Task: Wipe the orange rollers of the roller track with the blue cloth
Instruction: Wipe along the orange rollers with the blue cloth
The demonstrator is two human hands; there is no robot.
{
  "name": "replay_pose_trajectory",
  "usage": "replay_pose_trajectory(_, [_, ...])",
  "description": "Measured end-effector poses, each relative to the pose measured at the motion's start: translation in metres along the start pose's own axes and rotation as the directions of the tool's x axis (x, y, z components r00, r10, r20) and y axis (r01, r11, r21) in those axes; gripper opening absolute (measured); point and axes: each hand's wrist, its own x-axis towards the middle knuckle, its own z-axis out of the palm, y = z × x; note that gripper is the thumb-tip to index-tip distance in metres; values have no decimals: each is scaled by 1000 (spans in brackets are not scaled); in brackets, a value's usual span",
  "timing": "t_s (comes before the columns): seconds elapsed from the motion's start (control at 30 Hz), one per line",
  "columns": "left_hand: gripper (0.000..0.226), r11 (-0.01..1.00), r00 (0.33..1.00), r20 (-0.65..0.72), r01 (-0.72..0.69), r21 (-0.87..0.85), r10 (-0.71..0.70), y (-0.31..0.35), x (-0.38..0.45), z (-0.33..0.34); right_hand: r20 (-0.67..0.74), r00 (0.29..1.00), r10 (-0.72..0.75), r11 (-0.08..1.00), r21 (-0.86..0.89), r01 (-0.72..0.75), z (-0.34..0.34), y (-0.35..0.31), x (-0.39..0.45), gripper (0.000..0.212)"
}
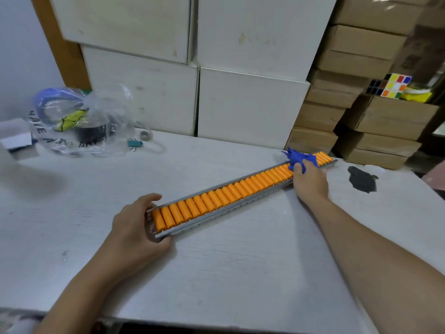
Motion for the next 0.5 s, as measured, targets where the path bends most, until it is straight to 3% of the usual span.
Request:
replay_pose_trajectory(0.13, [70,996,1000,1,26,-84,-26,-3,0,0,55,997,-53,999,2,53,3,-25,-42,46])
replay_pose_trajectory(0.33, [74,986,998,30,52,-158,-48,-1,0,-3,120,976,-182,978,125,167,7,-68,-115,40])
replay_pose_trajectory(0.5, [82,982,997,43,75,-174,-68,0,0,-4,100,912,-399,911,159,381,27,-96,-169,37])
